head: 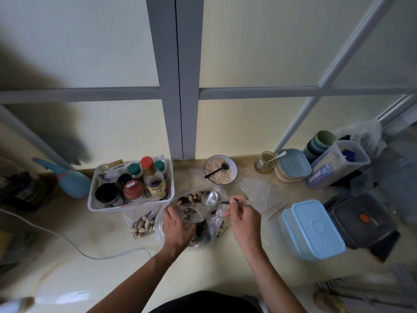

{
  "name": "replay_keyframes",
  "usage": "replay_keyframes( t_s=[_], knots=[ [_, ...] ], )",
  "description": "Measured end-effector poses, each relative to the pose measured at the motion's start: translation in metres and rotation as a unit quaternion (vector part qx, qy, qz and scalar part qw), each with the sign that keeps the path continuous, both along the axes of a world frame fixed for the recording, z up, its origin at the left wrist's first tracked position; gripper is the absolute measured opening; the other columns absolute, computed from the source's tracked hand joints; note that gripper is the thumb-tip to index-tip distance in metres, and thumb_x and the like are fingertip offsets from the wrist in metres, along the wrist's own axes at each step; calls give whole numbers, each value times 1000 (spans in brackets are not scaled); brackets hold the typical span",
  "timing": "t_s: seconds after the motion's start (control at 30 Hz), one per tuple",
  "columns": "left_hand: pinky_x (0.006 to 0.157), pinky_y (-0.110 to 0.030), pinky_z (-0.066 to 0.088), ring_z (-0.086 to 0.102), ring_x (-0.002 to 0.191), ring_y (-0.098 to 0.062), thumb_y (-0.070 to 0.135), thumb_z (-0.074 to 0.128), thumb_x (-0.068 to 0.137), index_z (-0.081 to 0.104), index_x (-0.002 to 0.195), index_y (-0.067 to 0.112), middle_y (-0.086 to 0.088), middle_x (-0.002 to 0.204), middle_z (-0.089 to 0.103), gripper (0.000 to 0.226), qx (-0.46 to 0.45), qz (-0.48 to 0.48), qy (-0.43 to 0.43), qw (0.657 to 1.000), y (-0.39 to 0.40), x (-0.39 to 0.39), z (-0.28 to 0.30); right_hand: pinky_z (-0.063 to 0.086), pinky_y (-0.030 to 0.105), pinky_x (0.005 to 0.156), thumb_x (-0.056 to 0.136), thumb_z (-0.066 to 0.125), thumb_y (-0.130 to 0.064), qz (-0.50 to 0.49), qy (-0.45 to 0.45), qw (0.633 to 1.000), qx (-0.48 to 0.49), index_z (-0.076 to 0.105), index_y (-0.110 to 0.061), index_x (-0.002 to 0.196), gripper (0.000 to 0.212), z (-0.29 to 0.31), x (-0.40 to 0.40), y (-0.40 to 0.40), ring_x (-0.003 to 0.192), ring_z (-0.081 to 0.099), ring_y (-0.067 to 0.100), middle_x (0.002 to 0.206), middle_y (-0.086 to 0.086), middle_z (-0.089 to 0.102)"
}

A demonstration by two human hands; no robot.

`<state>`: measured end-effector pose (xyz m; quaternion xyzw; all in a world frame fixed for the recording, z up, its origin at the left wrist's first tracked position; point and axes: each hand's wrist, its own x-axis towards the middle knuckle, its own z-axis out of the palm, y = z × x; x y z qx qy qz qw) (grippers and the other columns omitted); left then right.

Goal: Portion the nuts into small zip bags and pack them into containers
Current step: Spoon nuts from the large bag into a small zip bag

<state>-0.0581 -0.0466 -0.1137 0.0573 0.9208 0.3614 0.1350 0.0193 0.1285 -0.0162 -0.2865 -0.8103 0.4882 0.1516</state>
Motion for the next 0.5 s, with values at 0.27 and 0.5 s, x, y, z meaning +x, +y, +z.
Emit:
replay_keyframes(
  t_s=[0.27, 0.5],
  knots=[
    [103, -51, 42, 37, 120, -27, 30, 77, 72, 34, 129, 15, -1, 122, 32, 73, -9, -6, -6, 1000, 2, 0, -5, 57, 30, 70, 105, 46, -19, 91, -85, 991, 40, 65, -25, 102, 19, -34, -12, -14, 76, 71, 4, 86, -5, 73],
    [121, -54, 18, 13, 148, -38, 39, 75, 76, 20, 149, 9, -15, 157, 13, 96, -26, 7, 1, 1000, 0, 0, -2, 51, 37, 71, 107, 40, -25, 21, -132, 965, 225, 62, -20, 104, 23, -23, -14, 10, 89, 66, 27, 98, 2, 68]
  ],
)
